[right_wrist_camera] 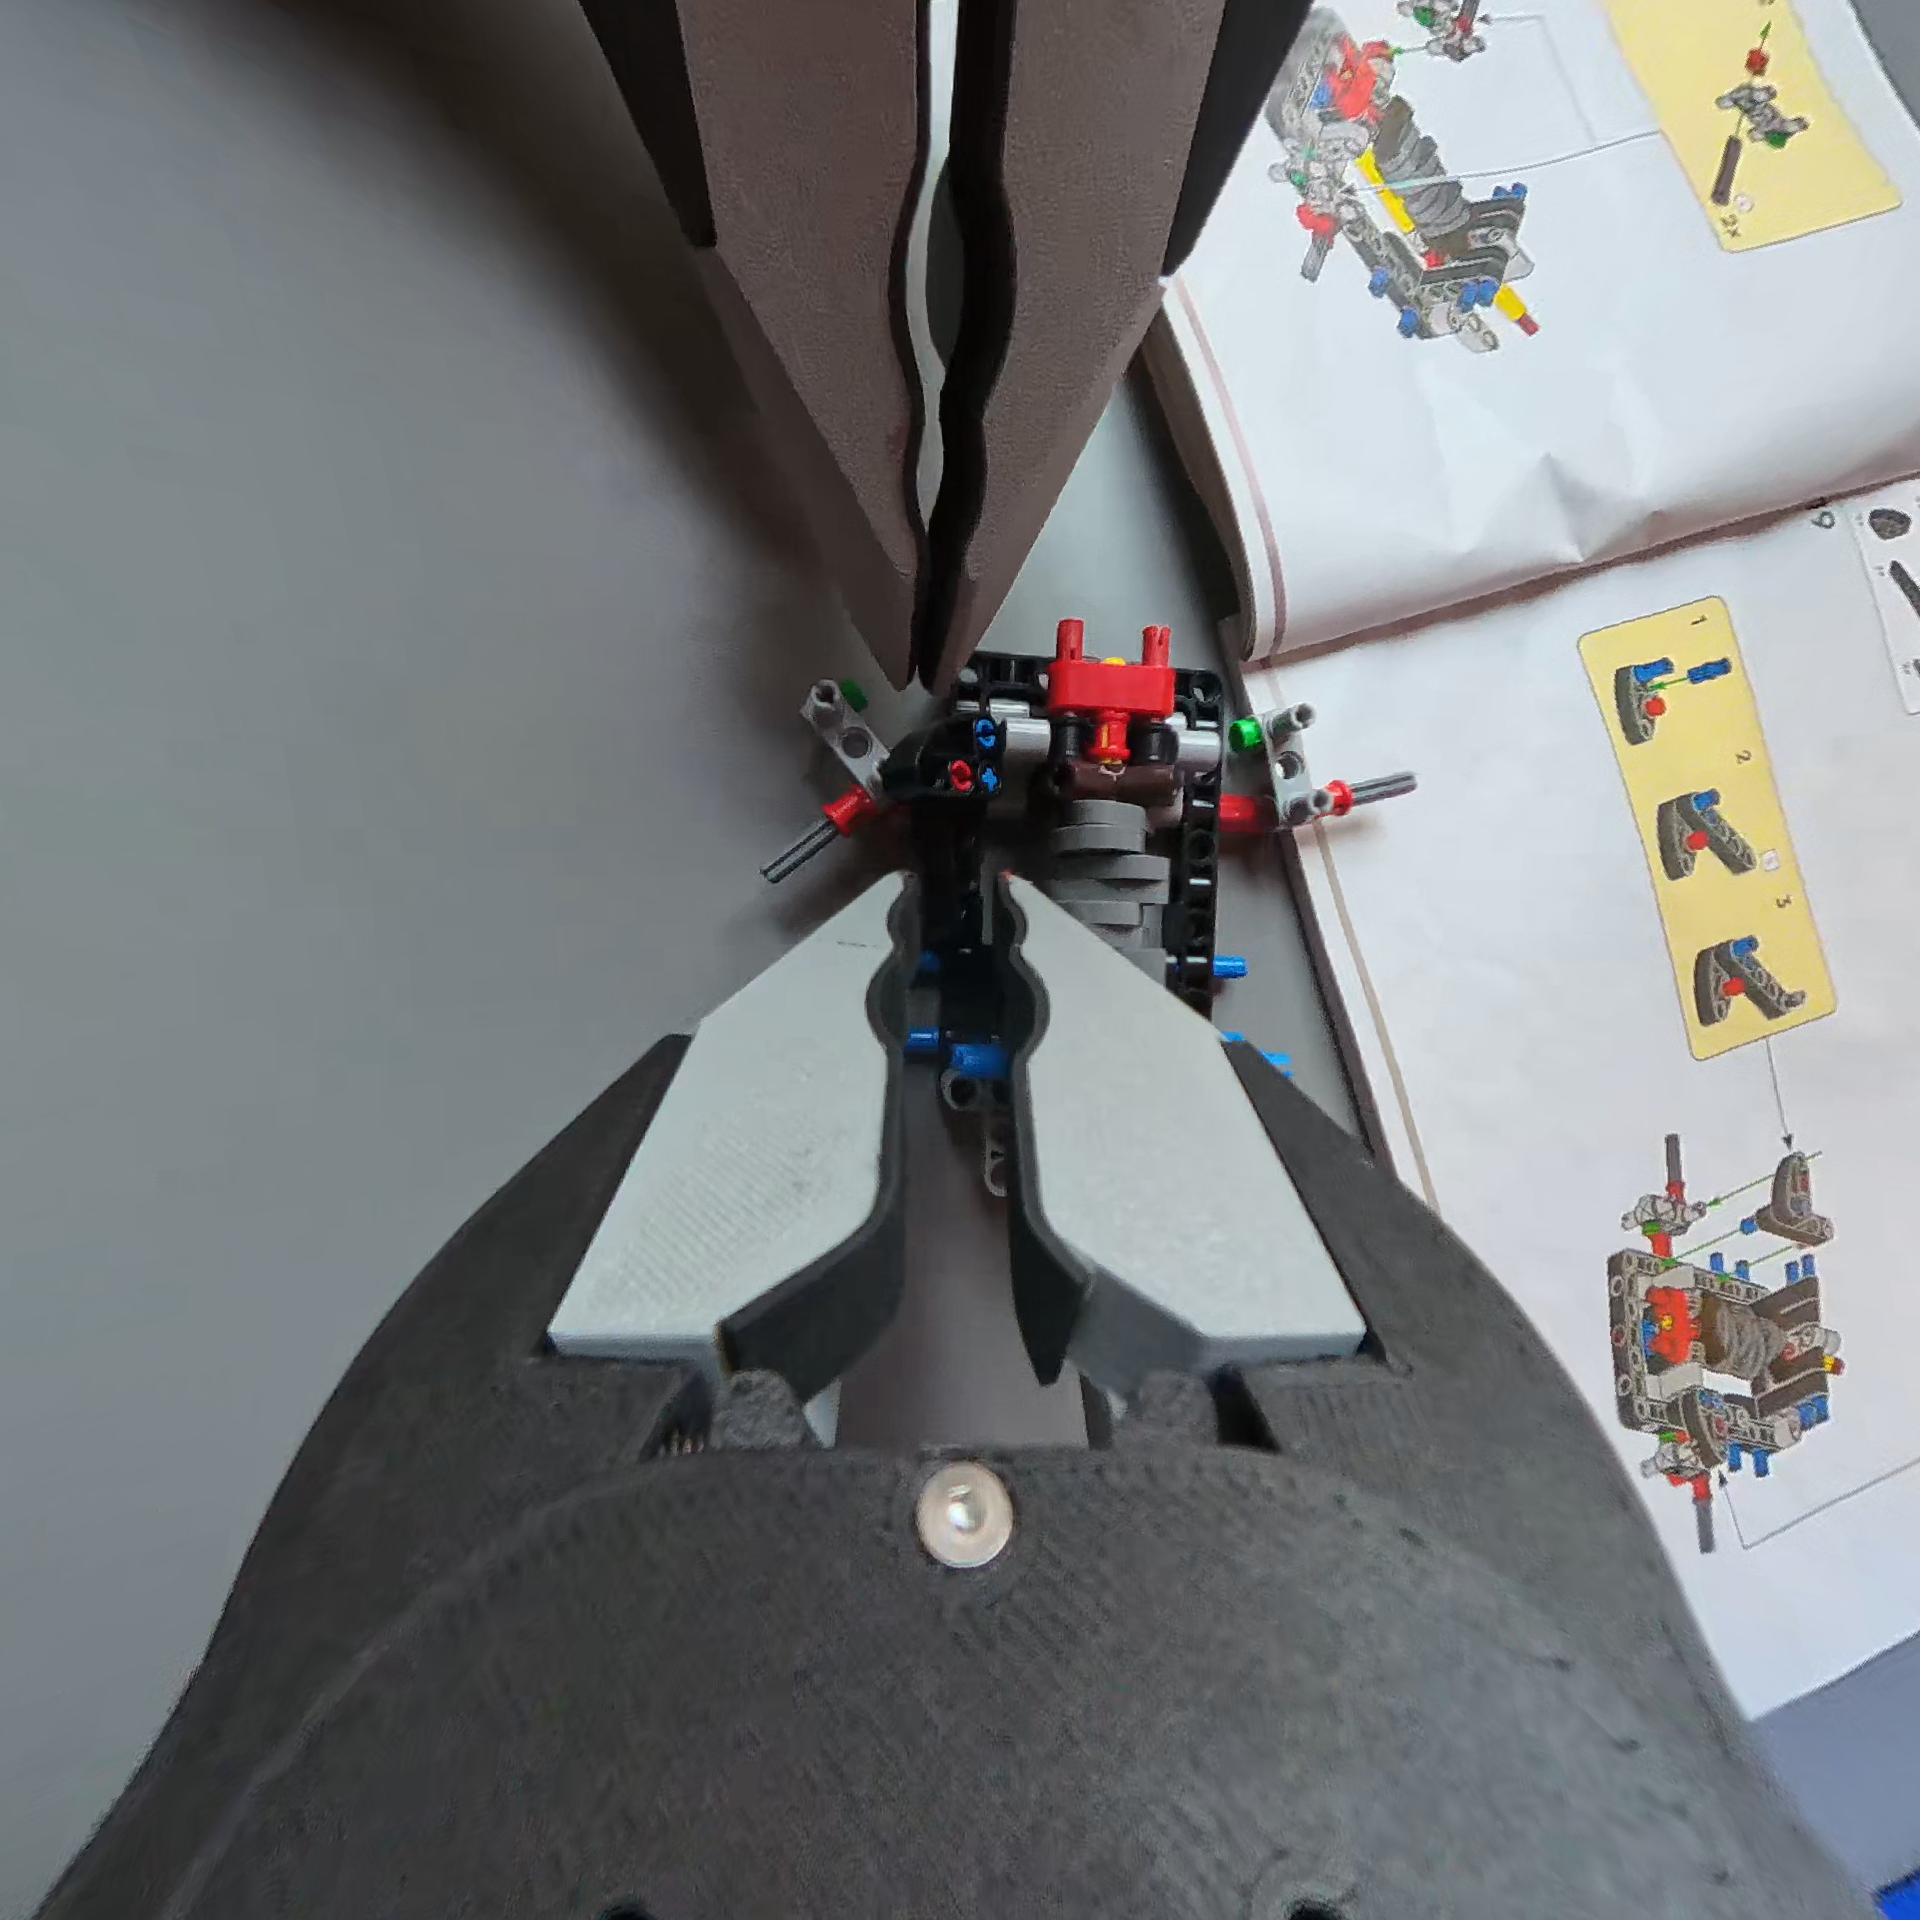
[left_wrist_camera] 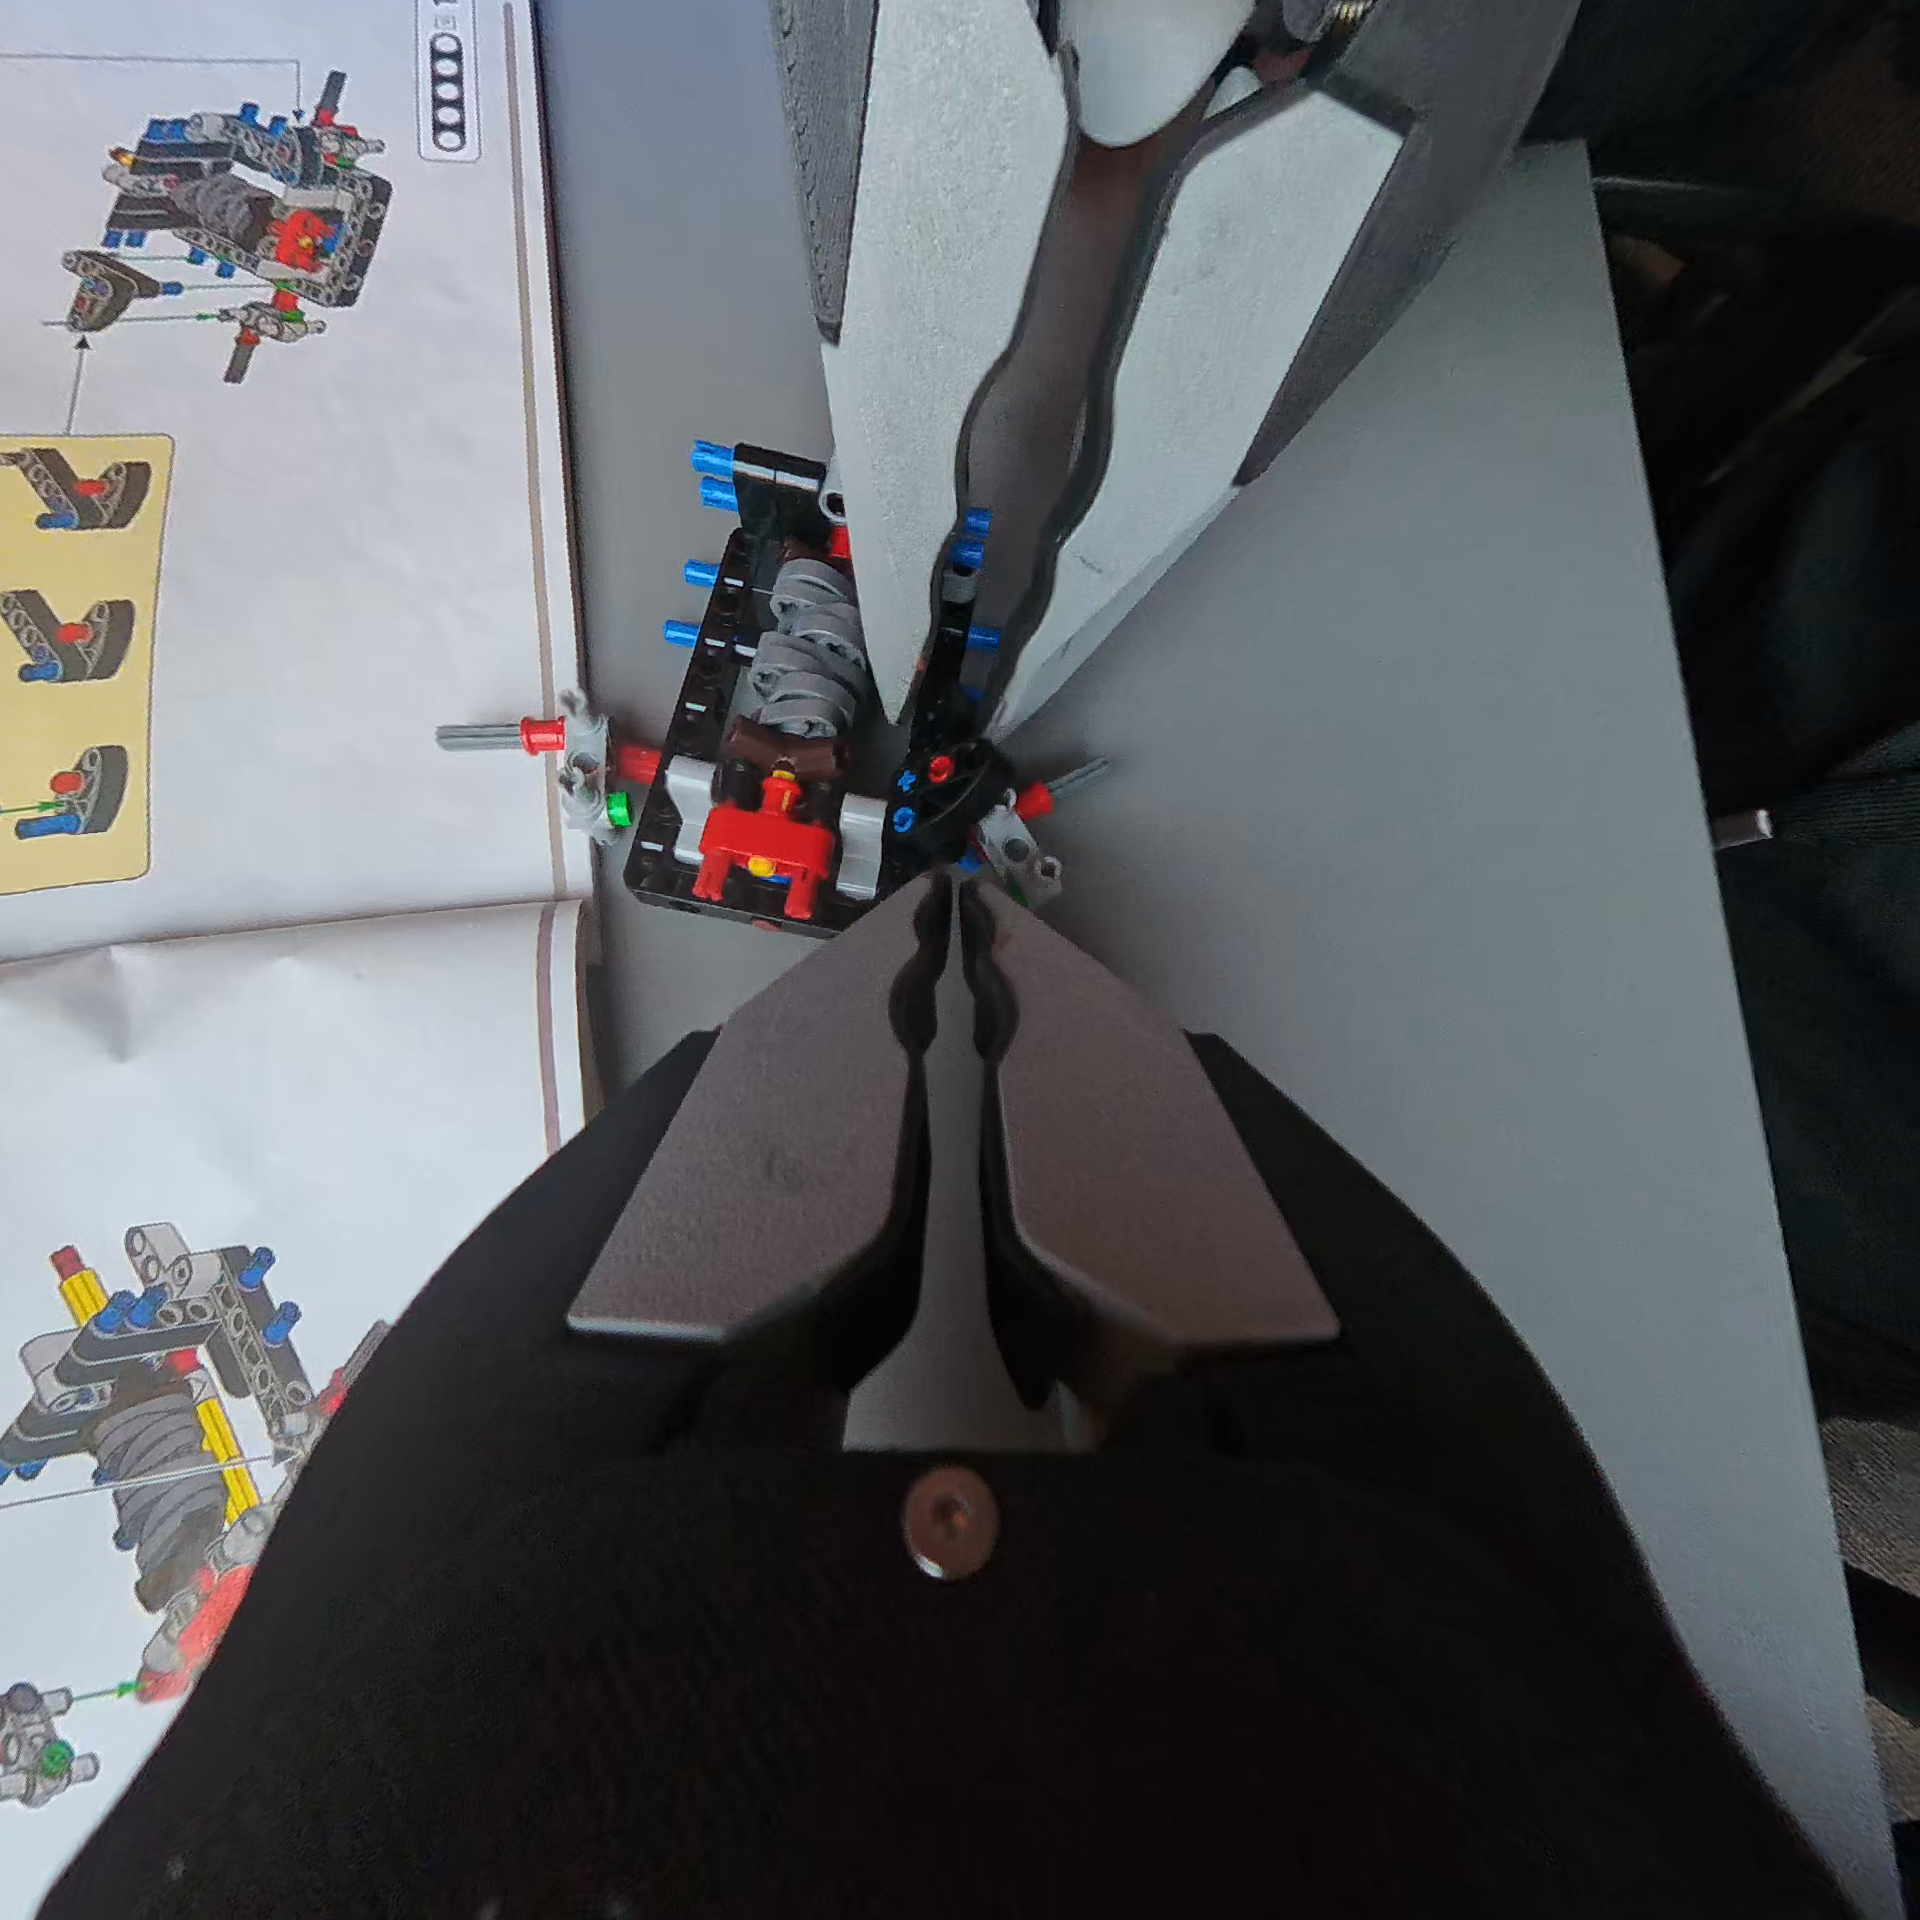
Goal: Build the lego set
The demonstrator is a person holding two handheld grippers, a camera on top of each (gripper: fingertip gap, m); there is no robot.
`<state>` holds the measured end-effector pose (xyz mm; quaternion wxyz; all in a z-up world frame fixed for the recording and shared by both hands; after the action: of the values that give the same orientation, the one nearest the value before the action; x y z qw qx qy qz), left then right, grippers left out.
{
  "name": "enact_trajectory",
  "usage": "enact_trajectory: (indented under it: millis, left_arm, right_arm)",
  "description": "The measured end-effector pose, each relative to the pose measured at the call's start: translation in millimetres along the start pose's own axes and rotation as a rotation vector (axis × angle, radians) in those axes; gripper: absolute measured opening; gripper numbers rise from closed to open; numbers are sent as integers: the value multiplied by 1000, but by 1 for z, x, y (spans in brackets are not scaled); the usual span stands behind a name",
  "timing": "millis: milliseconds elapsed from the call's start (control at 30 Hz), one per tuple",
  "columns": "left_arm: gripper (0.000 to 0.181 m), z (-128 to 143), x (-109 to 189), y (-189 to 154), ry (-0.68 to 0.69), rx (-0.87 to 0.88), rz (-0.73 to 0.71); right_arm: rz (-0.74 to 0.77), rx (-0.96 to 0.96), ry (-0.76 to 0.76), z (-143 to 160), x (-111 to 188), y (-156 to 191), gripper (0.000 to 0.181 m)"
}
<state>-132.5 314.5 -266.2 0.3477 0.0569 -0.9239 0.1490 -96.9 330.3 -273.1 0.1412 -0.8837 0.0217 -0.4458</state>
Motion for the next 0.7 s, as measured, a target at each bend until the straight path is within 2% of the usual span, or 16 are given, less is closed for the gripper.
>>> enact_trajectory:
  millis: [167,400,700]
  left_arm:
    - [1,4,-5,3,20,18,-4]
    - [7,-5,0,0,-68,73,45]
    - [13,-13,6,1,-161,134,98]
  right_arm:
    - [-10,21,-2,0,0,1,7]
    - [67,63,-74,-9,12,-5,6]
    - [80,30,-154,-18,17,-8,6]
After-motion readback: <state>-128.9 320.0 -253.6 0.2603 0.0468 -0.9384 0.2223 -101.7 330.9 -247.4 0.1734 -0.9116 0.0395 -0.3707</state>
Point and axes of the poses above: each gripper's, where its closed fingertips meet, x back along the fingers, z out of its underside, y = z × x across the jaws, the point moved 1 cm from there along x, back along the fingers, and after that the axes turned 10 degrees about z, right-handed, at the moved point
